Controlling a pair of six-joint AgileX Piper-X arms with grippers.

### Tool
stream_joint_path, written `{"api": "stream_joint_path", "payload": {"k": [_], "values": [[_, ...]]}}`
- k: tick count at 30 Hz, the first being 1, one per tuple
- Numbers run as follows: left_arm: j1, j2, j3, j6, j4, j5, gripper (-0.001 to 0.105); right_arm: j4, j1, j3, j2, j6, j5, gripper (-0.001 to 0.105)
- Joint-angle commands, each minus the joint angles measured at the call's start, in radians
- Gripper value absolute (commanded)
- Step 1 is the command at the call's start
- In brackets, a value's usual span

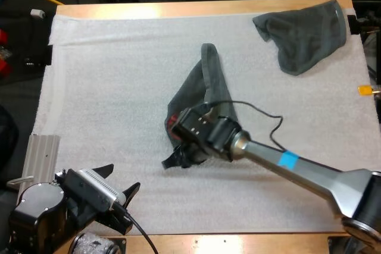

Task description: Pick towel from pile, fold and stack

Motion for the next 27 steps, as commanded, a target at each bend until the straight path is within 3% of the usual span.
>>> {"api": "stream_joint_path", "payload": {"k": [1,11,18,24,27], "values": [[-0.005,0.002,-0.005,-0.009,-0.003,0.003,0.059,-0.006,0.0,-0.001,0.007,0.006,-0.009,0.039],[-0.005,0.002,-0.005,-0.009,-0.003,0.003,0.059,-0.055,0.012,-0.001,0.1,0.014,-0.01,0.039],[-0.005,0.002,-0.005,-0.009,-0.003,0.003,0.059,-0.09,0.012,-0.003,0.123,0.065,0.107,0.039],[-0.005,0.002,-0.005,-0.009,-0.003,0.003,0.059,-0.084,0.012,-0.003,0.157,0.065,0.109,0.039],[-0.005,0.002,-0.005,-0.009,-0.003,0.003,0.059,-0.083,0.012,-0.003,0.165,0.065,0.111,0.032]]}}
